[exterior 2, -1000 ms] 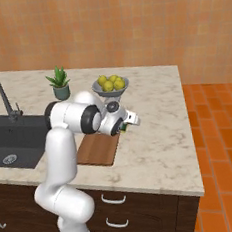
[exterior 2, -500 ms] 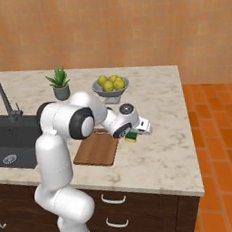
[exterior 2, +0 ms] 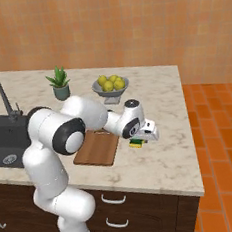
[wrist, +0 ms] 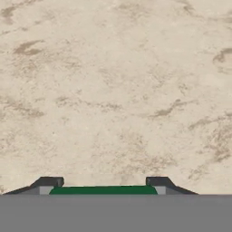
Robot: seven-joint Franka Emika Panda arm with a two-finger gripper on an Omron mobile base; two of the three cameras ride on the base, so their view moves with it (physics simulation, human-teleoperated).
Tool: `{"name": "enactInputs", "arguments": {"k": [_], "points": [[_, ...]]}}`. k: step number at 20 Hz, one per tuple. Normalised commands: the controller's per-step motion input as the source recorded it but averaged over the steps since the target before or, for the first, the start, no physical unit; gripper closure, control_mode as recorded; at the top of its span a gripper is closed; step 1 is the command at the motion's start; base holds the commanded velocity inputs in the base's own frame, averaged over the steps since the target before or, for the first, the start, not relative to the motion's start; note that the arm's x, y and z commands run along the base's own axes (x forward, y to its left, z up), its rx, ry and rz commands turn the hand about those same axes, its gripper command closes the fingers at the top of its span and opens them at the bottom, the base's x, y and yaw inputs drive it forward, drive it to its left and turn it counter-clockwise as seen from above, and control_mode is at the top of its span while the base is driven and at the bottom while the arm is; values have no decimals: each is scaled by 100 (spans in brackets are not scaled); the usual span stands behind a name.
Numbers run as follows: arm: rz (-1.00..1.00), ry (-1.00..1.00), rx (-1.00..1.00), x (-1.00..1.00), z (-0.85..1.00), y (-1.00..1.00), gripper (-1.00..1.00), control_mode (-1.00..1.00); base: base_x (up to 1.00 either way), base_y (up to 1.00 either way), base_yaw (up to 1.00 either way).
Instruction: Pick up the sponge from the counter and clean the cutting board by briefly scrubbing or pressing down on the cutting board. Once finished, release the sponge.
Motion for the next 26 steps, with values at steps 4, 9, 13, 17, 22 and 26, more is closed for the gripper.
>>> {"name": "enactInputs", "arguments": {"k": [4, 9, 13, 17, 22, 26], "points": [[7, 11, 1, -77, -13, 0, 100, -100, 0, 0, 0], [4, -3, 4, -71, -18, 0, 100, -100, 0, 0, 0], [2, -4, 1, -37, 0, 0, 100, -100, 0, 0, 0], [0, 0, 0, 0, 0, 2, 100, -100, 0, 0, 0], [0, 0, 0, 0, 0, 12, -100, -100, 0, 0, 0], [0, 7, -2, 0, 0, 1, -100, -100, 0, 0, 0]]}}
